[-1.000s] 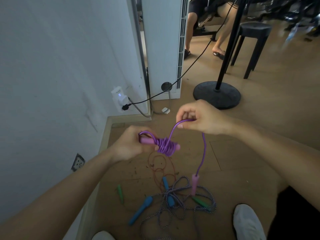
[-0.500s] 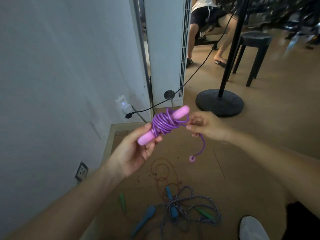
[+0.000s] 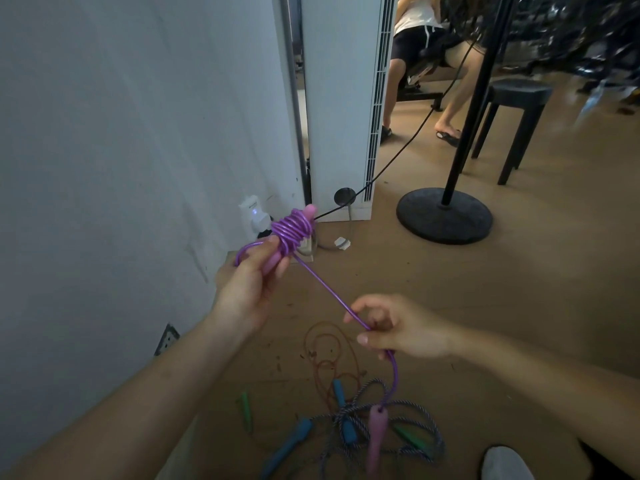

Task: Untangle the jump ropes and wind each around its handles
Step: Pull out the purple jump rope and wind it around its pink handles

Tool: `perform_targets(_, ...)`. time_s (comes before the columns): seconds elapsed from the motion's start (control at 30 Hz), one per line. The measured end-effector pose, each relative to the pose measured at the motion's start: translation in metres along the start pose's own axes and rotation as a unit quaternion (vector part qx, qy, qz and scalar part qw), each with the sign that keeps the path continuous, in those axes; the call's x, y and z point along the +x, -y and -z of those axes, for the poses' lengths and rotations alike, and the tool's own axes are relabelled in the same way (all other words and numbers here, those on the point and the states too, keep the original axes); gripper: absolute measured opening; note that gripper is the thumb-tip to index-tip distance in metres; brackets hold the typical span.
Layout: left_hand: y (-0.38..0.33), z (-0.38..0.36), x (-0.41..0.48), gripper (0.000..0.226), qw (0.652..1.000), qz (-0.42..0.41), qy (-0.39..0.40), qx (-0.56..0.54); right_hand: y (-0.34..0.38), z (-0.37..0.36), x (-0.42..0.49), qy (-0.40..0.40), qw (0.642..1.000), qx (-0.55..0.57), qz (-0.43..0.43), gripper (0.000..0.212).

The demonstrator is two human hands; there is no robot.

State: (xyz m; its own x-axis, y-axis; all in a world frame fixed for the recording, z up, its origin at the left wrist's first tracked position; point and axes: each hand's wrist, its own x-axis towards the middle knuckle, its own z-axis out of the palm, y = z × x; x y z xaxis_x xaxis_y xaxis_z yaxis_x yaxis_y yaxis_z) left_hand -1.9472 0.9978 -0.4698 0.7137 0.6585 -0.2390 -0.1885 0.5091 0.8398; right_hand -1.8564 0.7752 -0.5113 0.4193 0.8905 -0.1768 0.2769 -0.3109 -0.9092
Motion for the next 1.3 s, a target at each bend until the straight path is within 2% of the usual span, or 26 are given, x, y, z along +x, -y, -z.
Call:
perform_targets(0.07,0.003,0.010,0.011,0.014,0.994,-0.068,-0.036,0.081,0.010,0.003,-0.005,-0.018,1.000,0.015,-0.012,0.015)
perform_targets(0.13,0.005,0.017,0.016,0.014,0.965,-0.157,-0.031,0.209,0.020,0.007,-0.010,-0.027,0.999,0.030,-0.020,0.008)
perform_targets(0.2,0.006,0.023,0.022,0.015,0.898,-0.245,0.016,0.366,0.026,0.014,-0.013,-0.029,0.999,0.022,-0.007,0.005)
perform_targets(0.27,0.007,0.028,0.026,0.021,0.831,-0.284,0.074,0.472,0.031,0.020,-0.013,-0.029,0.999,0.007,0.015,0.006)
perform_targets(0.37,0.009,0.033,0.030,0.021,0.753,-0.270,0.155,0.580,0.039,0.032,-0.012,-0.036,0.997,-0.020,0.059,0.008)
perform_targets(0.4,0.010,0.033,0.028,0.021,0.737,-0.250,0.190,0.599,0.041,0.037,-0.012,-0.041,0.996,-0.031,0.072,0.010)
perform_targets(0.53,0.011,0.026,0.016,0.023,0.724,-0.162,0.336,0.581,0.044,0.058,-0.010,-0.095,0.986,-0.081,0.107,0.010)
perform_targets(0.67,0.006,0.016,0.002,0.028,0.741,-0.093,0.402,0.530,0.037,0.078,0.000,-0.164,0.973,-0.119,0.113,0.008)
perform_targets(0.8,0.000,0.011,-0.005,0.031,0.751,-0.026,0.453,0.480,0.028,0.090,0.009,-0.182,0.964,-0.156,0.118,0.010)
perform_targets(0.87,-0.002,0.012,-0.005,0.030,0.775,0.016,0.473,0.419,0.022,0.093,0.014,-0.188,0.962,-0.159,0.115,0.009)
perform_targets(0.93,-0.002,0.014,-0.004,0.031,0.815,0.064,0.477,0.321,0.012,0.093,0.020,-0.185,0.970,-0.129,0.092,0.011)
perform_targets(1.03,0.000,0.016,0.000,0.052,0.878,0.093,0.425,0.201,-0.005,0.086,0.027,-0.173,0.980,-0.084,0.042,0.012)
perform_targets(1.17,0.002,0.015,0.001,0.075,0.944,0.103,0.307,0.063,-0.022,0.075,0.030,-0.142,0.989,-0.039,0.001,0.006)
perform_targets(1.23,0.002,0.011,0.001,0.068,0.964,0.103,0.244,-0.023,-0.029,0.072,0.029,-0.119,0.992,-0.030,-0.028,0.004)
perform_targets(1.3,0.001,0.006,0.001,0.038,0.973,0.093,0.190,-0.088,-0.032,0.067,0.027,-0.093,0.994,-0.016,-0.055,0.003)
